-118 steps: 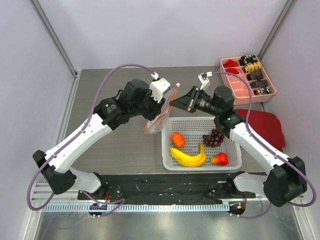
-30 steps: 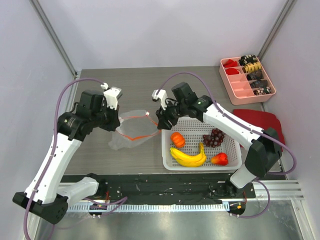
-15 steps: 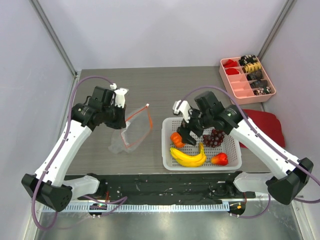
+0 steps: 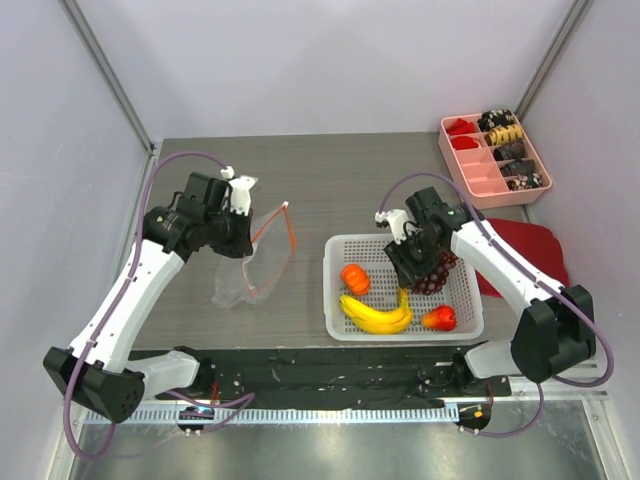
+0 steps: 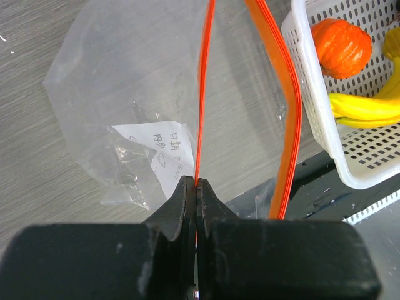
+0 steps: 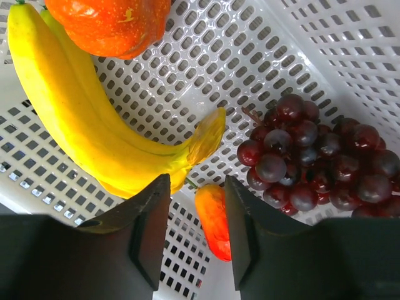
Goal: Place the food in the zip-top bag and seal the zipper
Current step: Pick up the fake fruit from the bin.
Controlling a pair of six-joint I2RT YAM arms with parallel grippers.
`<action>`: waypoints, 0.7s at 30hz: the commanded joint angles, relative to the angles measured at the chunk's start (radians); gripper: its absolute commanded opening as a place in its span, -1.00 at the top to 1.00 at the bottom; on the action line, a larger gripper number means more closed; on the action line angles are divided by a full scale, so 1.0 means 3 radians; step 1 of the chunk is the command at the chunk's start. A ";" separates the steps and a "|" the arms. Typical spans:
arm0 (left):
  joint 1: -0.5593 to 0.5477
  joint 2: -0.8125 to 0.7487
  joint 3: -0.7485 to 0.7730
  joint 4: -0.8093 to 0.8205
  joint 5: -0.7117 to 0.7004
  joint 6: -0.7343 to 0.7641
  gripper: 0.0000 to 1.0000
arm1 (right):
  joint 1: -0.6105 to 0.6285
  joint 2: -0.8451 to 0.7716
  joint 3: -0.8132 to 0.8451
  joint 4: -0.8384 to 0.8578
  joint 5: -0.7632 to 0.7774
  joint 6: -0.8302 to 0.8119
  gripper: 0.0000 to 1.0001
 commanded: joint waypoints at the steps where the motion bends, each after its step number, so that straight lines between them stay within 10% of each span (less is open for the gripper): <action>1: 0.0012 -0.0005 -0.0017 0.0102 0.0031 -0.0017 0.99 | 0.0014 0.0134 0.0139 0.0057 -0.0069 0.0146 0.13; 21: 0.0012 0.0051 -0.0114 0.0148 0.0046 -0.0053 1.00 | 0.0019 0.0830 0.0042 0.0200 0.0033 0.0381 0.03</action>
